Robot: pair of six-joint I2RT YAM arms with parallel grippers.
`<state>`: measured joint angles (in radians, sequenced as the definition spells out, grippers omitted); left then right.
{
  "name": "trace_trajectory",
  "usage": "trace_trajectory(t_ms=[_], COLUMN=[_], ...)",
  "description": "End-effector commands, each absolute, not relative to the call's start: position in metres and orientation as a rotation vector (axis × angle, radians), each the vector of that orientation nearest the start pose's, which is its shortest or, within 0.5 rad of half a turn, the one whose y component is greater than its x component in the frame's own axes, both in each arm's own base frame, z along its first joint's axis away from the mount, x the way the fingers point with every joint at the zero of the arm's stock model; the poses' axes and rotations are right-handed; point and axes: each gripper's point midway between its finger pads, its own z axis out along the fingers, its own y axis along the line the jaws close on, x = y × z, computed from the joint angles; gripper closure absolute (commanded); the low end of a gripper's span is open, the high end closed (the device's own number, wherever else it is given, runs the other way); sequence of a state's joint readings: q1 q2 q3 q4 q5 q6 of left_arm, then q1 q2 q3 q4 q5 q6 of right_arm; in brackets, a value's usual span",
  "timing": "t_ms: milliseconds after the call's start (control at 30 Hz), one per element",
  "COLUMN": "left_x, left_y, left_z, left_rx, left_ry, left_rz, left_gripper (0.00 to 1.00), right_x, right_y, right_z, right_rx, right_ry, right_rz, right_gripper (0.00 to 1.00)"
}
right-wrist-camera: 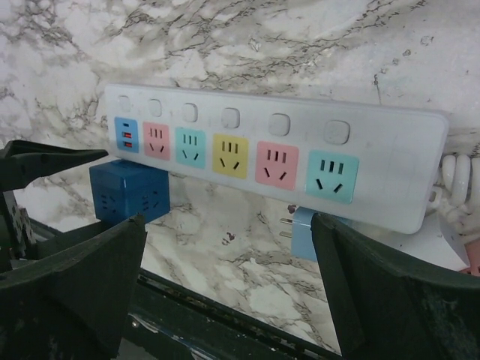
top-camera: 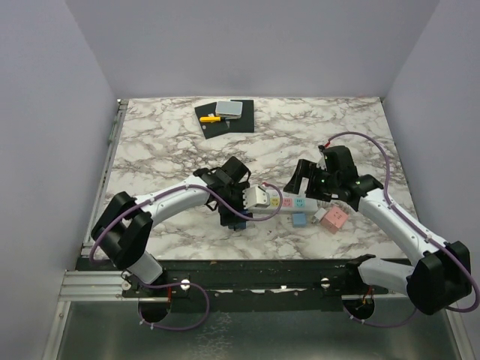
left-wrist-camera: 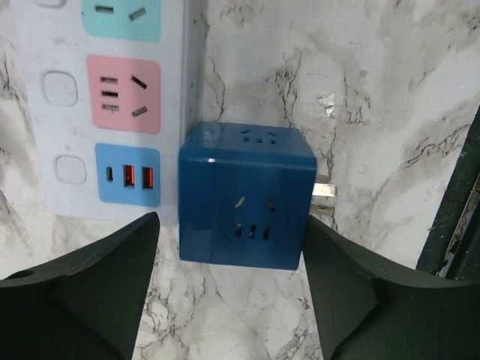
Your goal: Insert the plug
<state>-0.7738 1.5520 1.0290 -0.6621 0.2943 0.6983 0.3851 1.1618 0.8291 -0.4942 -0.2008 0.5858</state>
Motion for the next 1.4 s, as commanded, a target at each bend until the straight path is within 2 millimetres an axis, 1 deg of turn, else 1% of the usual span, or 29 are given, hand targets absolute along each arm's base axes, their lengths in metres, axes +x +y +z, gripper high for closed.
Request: trace_trajectory(t_ms=[0, 133, 233, 300, 333, 367, 433, 500, 533, 667, 733, 800, 900, 967, 1067, 1200, 1367], left_x=[0.215, 0.210, 0.197, 0.187, 0.183, 0.179, 0.175, 0.176, 0.177, 0.175, 0.170, 0.167, 0.166, 0.165, 0.166, 0.165, 0.159], left_y=[-0.258, -0.256, -0.249, -0.245, -0.243, -0.242, -0.242, -0.244, -0.246, -0.251, -0.250, -0.249, -0.246, -0.245, -0.244, -0.243, -0.243], left_z=[0.069, 0.071, 0.075, 0.082, 0.087, 0.094, 0.116, 0.141, 0.155, 0.216, 0.237, 0.249, 0.260, 0.260, 0.259, 0.259, 0.259], left_rx=[1.909, 1.908, 1.938, 1.965, 1.970, 1.974, 1.967, 1.945, 1.932, 1.834, 1.813, 1.820, 1.826, 1.843, 1.859, 1.874, 1.898], left_ry=[1.923, 1.928, 1.918, 1.908, 1.910, 1.904, 1.846, 1.732, 1.651, 1.228, 1.047, 0.899, 0.763, 0.705, 0.672, 0.622, 0.513], left_rz=[-0.481, -0.501, -0.543, -0.572, -0.586, -0.600, -0.614, -0.602, -0.584, -0.488, -0.425, -0.353, -0.269, -0.233, -0.202, -0.170, -0.129], left_gripper=[0.30, 0.52, 0.63, 0.71, 0.72, 0.74, 0.78, 0.90, 0.93, 0.97, 0.99, 1.00, 1.00, 1.00, 1.00, 1.00, 1.00], right_x=[0.253, 0.252, 0.252, 0.250, 0.248, 0.245, 0.239, 0.235, 0.233, 0.227, 0.218, 0.210, 0.199, 0.196, 0.190, 0.186, 0.185], right_y=[0.177, 0.181, 0.185, 0.191, 0.196, 0.201, 0.213, 0.221, 0.223, 0.238, 0.251, 0.264, 0.283, 0.295, 0.309, 0.317, 0.327], right_z=[0.136, 0.140, 0.145, 0.149, 0.153, 0.156, 0.168, 0.182, 0.189, 0.224, 0.240, 0.252, 0.261, 0.265, 0.270, 0.272, 0.261], right_rx=[0.071, 0.040, 0.018, -0.021, -0.053, -0.084, -0.159, -0.219, -0.243, -0.348, -0.426, -0.494, -0.582, -0.623, -0.674, -0.700, -0.741], right_ry=[2.472, 2.459, 2.444, 2.427, 2.412, 2.398, 2.347, 2.288, 2.260, 2.133, 2.084, 2.052, 2.033, 2.031, 2.022, 2.006, 2.054], right_rz=[0.753, 0.782, 0.816, 0.868, 0.908, 0.953, 1.060, 1.140, 1.167, 1.253, 1.285, 1.310, 1.315, 1.289, 1.259, 1.233, 1.179], right_gripper=[0.03, 0.03, 0.03, 0.03, 0.03, 0.02, 0.01, 0.00, 0.00, 0.00, 0.00, 0.00, 0.00, 0.00, 0.00, 0.00, 0.00])
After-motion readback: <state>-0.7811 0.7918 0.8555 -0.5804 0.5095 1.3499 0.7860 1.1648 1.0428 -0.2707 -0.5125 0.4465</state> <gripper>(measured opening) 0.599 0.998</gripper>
